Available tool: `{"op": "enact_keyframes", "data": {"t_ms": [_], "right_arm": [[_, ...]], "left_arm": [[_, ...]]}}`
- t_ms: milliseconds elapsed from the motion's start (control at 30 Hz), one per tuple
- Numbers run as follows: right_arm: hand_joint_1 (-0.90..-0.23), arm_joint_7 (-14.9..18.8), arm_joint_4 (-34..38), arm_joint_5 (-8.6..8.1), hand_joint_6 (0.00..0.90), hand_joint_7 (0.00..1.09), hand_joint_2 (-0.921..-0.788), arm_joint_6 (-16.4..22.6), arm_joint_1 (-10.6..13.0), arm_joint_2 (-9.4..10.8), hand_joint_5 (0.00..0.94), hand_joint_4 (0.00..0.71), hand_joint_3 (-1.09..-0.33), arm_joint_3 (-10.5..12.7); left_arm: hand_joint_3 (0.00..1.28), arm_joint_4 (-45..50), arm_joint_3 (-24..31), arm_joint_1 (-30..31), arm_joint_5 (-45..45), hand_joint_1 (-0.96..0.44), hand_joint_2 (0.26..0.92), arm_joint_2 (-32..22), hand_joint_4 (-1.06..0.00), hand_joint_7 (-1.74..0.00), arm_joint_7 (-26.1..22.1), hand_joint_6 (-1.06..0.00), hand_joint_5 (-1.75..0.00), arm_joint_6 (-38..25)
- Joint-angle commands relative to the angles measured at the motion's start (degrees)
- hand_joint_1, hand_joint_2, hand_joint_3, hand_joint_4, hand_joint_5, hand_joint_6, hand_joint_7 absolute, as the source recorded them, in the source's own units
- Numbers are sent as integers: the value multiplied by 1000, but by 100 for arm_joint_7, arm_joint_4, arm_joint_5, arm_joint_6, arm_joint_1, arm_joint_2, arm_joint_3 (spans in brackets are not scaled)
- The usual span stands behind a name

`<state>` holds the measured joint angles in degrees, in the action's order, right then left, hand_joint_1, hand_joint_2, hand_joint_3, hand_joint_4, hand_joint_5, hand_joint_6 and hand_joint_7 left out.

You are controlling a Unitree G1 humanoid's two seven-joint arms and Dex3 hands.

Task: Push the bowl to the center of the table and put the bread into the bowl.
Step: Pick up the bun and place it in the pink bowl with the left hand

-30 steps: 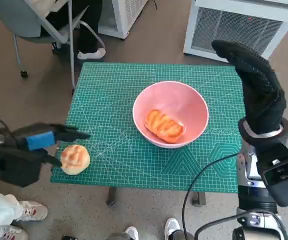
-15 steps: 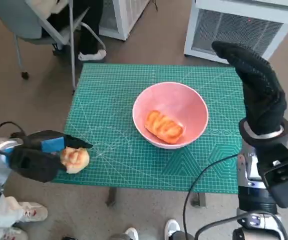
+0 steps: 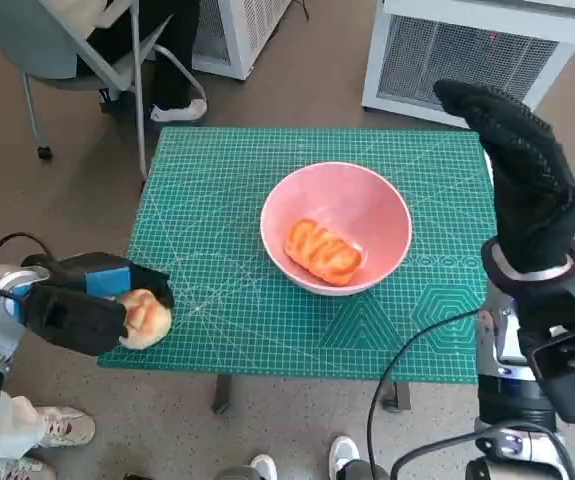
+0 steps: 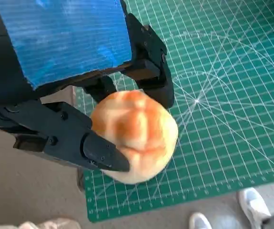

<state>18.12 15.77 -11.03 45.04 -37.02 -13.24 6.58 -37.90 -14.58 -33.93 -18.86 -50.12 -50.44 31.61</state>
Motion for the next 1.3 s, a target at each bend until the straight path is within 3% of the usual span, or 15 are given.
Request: {"op": "enact_keyframes", "data": {"t_ms": [33,300,567,833,967,1300], "right_arm": [[-583,-8,2,-11,-1,609,-921,-79,117,11,2,275,-752,13],[-583,31,45,-54,-1,601,-921,-97,69,-33,1,275,-752,37],[-578,67,191,-59,-1,599,-921,-79,-62,-34,1,275,-752,32],[-567,91,358,-18,-1,599,-921,-61,-187,-16,1,275,-756,-2],[-574,78,334,36,0,599,-921,-92,-196,-26,1,276,-755,-20],[-580,26,226,142,-1,597,-921,-139,-147,-101,3,279,-757,6]], "left_arm": [[69,426,448,-615,640,1,920,-143,-649,-1185,-265,-663,-1153,-120],[102,1105,940,-1407,1151,1,920,172,-595,-1164,71,-641,-1258,-253],[96,1089,686,-2622,755,0,920,1039,-616,-1154,833,-633,-1254,-246],[64,233,44,-3683,111,0,920,2031,-651,-1157,1321,-669,-1177,28],[55,-695,-405,-4135,-458,0,919,2558,-667,-1186,1758,-683,-1111,120],[78,-2502,-1227,-4624,-1448,0,920,3501,-653,-1229,2774,-637,-1129,109]]}}
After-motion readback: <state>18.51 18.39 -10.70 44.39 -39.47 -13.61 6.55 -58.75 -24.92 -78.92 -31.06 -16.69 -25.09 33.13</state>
